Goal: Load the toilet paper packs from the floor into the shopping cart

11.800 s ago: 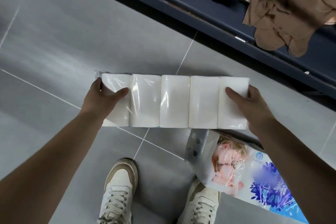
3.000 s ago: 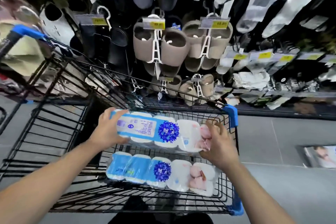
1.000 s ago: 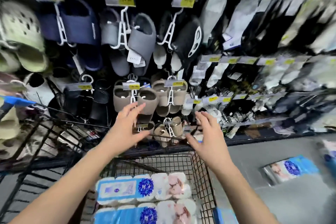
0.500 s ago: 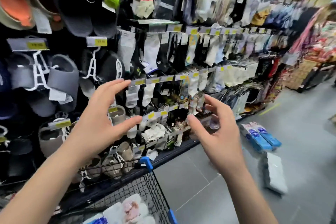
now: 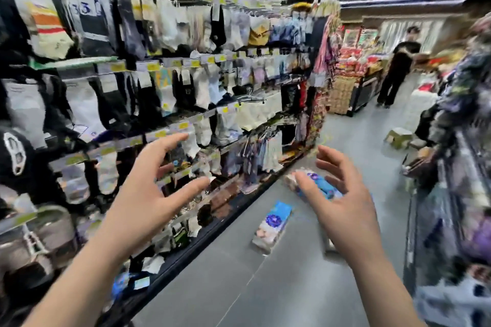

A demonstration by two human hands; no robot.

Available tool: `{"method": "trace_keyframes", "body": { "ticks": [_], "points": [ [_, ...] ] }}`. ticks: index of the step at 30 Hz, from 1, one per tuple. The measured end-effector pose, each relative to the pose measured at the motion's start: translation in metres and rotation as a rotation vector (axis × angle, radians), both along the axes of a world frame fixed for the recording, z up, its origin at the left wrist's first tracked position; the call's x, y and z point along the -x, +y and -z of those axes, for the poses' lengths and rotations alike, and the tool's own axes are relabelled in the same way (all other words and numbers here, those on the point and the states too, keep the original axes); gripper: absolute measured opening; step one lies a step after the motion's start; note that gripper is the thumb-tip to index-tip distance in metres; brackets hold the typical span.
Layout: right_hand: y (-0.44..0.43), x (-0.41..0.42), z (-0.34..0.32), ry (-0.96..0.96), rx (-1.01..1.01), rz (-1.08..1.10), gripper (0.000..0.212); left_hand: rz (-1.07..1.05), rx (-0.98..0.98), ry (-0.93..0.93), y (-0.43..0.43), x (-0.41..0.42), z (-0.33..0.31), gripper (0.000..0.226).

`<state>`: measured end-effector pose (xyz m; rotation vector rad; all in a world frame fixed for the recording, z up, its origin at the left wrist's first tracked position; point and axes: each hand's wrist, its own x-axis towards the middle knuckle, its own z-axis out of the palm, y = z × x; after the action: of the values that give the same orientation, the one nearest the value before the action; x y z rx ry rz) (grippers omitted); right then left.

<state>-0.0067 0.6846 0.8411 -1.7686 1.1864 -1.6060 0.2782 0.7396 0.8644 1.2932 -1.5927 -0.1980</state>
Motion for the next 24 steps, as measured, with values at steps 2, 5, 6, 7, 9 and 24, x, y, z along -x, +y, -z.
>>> {"method": "trace_keyframes", "body": {
  "ticks": [2,5,6,7,9,24],
  "points": [
    [-0.011,0.034,0.003,0.001,-0.001,0.048,0.051,0.048,-0.005,0.032,-0.021,0.034,0.005,0.071],
    [-0.025,0.075,0.006,-0.014,-0.005,0.082,0.05,0.111,-0.03,0.073,-0.047,0.076,0.009,0.068],
    [-0.03,0.087,0.007,-0.013,-0.006,0.092,0.051,0.137,-0.047,0.093,-0.056,0.089,0.01,0.066],
    [-0.034,0.097,0.008,-0.008,-0.006,0.104,0.052,0.161,-0.054,0.108,-0.065,0.1,0.011,0.064],
    [-0.045,0.115,0.01,0.01,-0.015,0.125,0.051,0.195,-0.053,0.11,-0.087,0.118,0.014,0.063],
    [-0.237,0.188,0.033,0.099,-0.089,0.233,0.047,0.348,-0.129,0.139,-0.336,0.198,0.042,0.06]
  ]
}}
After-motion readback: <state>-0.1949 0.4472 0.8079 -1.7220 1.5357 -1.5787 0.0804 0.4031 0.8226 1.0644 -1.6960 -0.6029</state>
